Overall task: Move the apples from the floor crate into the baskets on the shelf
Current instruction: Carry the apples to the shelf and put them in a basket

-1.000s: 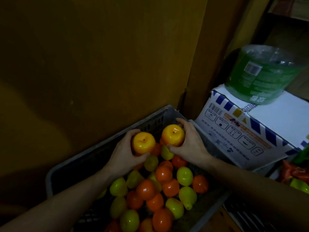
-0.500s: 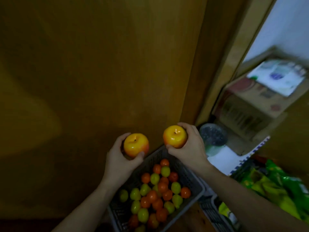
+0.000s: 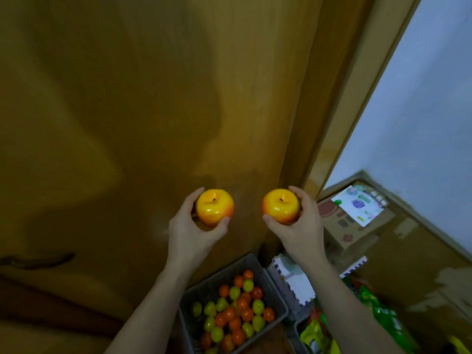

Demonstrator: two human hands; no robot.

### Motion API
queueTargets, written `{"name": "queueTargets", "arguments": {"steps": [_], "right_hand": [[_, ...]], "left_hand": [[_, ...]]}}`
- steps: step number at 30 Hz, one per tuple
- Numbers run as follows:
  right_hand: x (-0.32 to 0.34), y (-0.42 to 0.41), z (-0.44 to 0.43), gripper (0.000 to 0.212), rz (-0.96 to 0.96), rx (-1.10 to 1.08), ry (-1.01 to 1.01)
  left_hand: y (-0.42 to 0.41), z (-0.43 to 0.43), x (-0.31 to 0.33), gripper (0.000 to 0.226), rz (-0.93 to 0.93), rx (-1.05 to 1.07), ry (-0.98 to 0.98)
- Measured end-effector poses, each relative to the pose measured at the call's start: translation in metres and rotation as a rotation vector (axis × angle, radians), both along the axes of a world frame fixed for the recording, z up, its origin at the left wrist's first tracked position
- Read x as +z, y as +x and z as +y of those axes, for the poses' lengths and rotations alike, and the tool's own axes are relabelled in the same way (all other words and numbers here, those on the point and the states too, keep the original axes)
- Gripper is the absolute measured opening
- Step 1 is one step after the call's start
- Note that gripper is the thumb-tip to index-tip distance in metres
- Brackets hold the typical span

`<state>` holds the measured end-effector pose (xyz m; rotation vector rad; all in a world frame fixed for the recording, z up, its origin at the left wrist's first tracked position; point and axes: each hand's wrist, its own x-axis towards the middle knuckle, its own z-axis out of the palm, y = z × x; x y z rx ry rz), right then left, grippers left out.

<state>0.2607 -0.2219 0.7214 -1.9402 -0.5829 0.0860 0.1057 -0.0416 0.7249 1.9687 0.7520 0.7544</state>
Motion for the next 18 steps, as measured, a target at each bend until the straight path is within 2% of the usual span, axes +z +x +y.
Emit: {"name": "queueTargets", "arguments": {"steps": [6, 18], "right_hand": [[0.048, 0.016, -0.028, 0.086, 0.026, -0.004, 0.122], [0.043, 0.003, -0.038, 0.084, -0.023, -0.001, 0.074]], "left_hand": [[-0.006, -0.026, 0.049, 0.084, -0.056, 0.062, 0.019], [-0.034, -0.034, 0.048, 0.083, -0.076, 0.067, 0.026]]}}
